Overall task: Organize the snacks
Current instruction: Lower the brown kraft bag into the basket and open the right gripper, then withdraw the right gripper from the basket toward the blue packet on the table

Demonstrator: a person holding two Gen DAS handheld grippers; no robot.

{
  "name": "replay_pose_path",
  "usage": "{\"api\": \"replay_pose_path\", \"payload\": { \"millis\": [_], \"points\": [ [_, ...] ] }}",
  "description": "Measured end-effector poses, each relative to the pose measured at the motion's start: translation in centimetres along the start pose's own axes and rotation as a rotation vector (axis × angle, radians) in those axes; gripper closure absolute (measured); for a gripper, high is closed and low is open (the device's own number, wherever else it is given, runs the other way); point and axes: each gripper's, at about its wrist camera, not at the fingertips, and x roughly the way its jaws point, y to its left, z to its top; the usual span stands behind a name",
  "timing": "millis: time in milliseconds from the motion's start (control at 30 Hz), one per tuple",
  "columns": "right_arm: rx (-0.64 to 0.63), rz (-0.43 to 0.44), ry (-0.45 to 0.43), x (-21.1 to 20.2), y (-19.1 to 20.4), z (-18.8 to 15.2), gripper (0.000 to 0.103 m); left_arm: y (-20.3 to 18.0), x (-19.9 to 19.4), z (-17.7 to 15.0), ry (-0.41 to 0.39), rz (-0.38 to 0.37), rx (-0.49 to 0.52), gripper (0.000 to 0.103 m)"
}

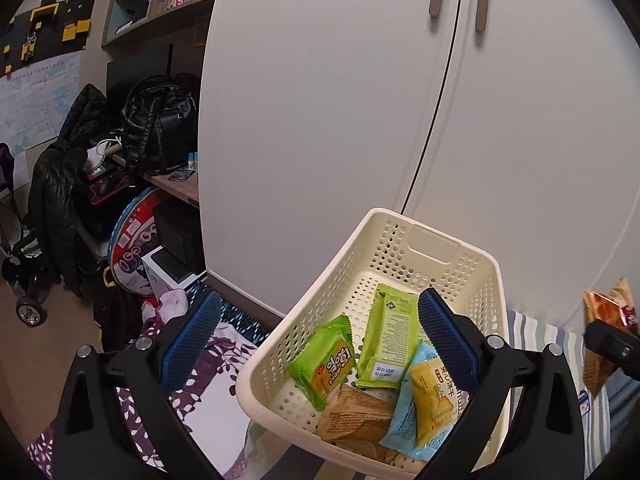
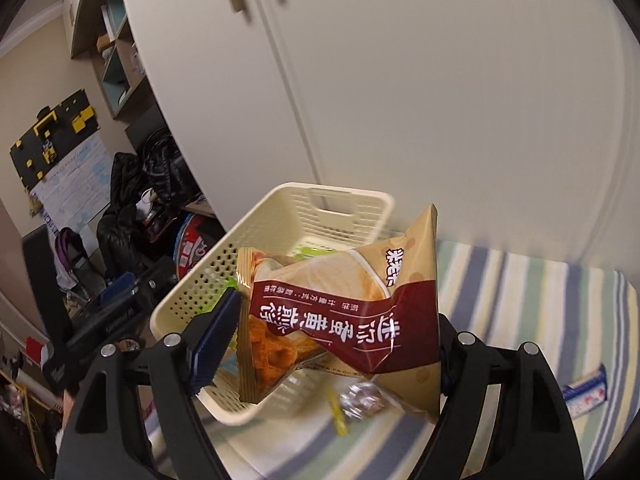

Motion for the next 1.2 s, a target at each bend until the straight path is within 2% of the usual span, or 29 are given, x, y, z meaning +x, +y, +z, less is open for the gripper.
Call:
{"api": "replay_pose_path", "payload": {
  "millis": [300, 433, 833, 1200],
  "points": [
    [0.008, 0.063, 0.078, 7.2, 4.3, 1.4, 0.019, 1.9, -0.6, 0.4, -0.022, 0.026, -0.056, 0.003],
    [0.014, 0.087, 0.068, 7.7, 4.7, 1.4, 0.018, 2.5, -0.5, 0.5, -0.021, 0.03, -0.077, 0.003],
    [0.082, 0.005, 0.017, 4.2, 0.1, 0.2, 0.017, 1.1, -0.7, 0.2, -0.011, -0.019, -0.036, 0.003],
    [0.166, -0.103, 0.089, 3.0, -5.7, -5.0, 0.017, 0.0, -0.8, 0.1, -0.009, -0.049, -0.012, 0.003]
  ]
}}
